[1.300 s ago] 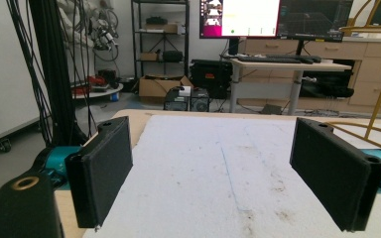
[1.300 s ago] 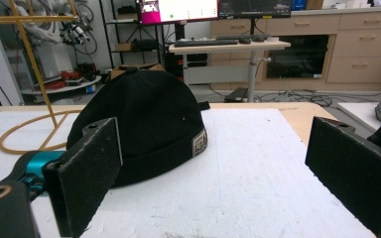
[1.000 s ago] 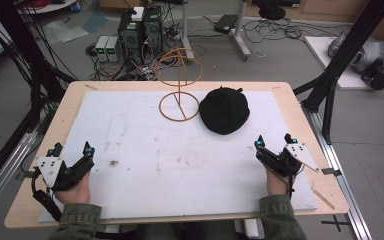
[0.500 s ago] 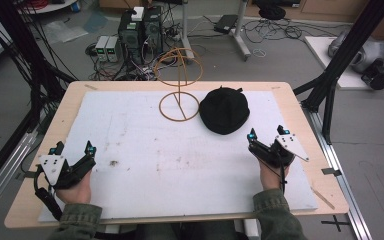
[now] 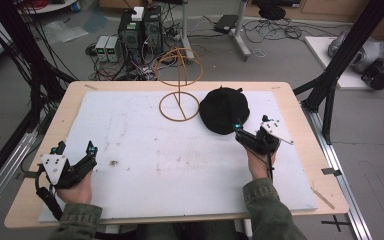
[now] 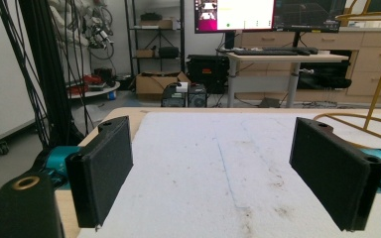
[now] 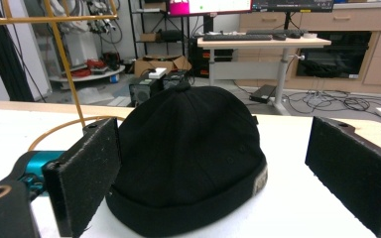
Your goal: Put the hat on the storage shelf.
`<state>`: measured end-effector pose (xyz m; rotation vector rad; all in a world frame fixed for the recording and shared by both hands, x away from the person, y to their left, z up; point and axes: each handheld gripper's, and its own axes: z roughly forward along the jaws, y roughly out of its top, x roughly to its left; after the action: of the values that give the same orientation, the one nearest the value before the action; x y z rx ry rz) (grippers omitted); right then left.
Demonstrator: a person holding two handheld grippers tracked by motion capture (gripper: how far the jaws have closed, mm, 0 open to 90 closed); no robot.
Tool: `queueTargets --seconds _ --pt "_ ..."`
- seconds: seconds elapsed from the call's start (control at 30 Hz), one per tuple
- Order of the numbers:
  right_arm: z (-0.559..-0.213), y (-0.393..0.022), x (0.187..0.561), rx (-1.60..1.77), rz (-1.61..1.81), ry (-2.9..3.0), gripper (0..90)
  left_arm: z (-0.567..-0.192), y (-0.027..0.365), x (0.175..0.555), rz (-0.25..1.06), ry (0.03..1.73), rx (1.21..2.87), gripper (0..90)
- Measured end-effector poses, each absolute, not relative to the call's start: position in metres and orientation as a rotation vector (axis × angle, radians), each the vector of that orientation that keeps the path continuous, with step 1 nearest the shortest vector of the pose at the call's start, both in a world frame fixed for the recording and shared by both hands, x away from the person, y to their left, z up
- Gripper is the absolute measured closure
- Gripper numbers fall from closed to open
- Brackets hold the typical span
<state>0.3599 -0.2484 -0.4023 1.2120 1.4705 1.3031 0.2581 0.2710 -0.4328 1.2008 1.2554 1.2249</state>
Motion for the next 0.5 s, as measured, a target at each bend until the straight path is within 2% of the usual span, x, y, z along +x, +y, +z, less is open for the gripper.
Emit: queueTargets --seconds 0.5 --pt "-0.401 -0.233 0.410 1.303 1.190 1.543 6.6 -0.433 0.271 0.259 1.215 1.254 1.213 17.2"
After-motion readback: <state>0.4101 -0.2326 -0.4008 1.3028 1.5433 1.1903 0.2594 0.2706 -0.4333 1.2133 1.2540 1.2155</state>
